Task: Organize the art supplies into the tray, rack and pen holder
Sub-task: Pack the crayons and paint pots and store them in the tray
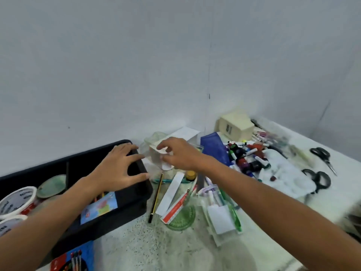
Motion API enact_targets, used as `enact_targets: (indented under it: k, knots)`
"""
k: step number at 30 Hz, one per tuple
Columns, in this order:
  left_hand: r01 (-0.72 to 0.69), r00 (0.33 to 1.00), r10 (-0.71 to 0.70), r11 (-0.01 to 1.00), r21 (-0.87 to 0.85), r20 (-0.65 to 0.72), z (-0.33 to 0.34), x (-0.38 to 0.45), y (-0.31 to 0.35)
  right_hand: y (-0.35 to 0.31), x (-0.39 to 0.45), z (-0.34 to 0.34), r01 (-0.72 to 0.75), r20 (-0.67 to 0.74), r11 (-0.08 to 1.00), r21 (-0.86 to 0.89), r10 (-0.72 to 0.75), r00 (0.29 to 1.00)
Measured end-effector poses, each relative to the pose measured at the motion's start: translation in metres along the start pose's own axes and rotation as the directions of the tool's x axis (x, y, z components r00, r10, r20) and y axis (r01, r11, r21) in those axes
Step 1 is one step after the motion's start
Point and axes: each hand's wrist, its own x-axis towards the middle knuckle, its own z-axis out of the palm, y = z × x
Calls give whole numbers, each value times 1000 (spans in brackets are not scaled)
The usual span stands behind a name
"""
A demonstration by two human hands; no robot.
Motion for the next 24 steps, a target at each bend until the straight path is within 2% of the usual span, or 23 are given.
enact_targets:
  k: [4, 9, 19, 24]
  knots:
    - [-112, 993, 113, 992, -56, 24, 13, 63, 57, 60, -34, -51, -102, -67, 994, -44, 99, 993]
    - [-237, 971, 237, 962, -134, -16, 35, 133, 141, 144, -87, -107, -229, -174, 973, -26, 222, 959]
    - [-249, 963, 267, 938, -239, 44, 108, 266, 293, 324, -163, -207, -354, -262, 935, -17, 337, 904]
    - [-165, 974, 198, 952, -259, 108, 144, 314, 334, 400, -181, -214, -445, -137, 890, -101, 430, 892]
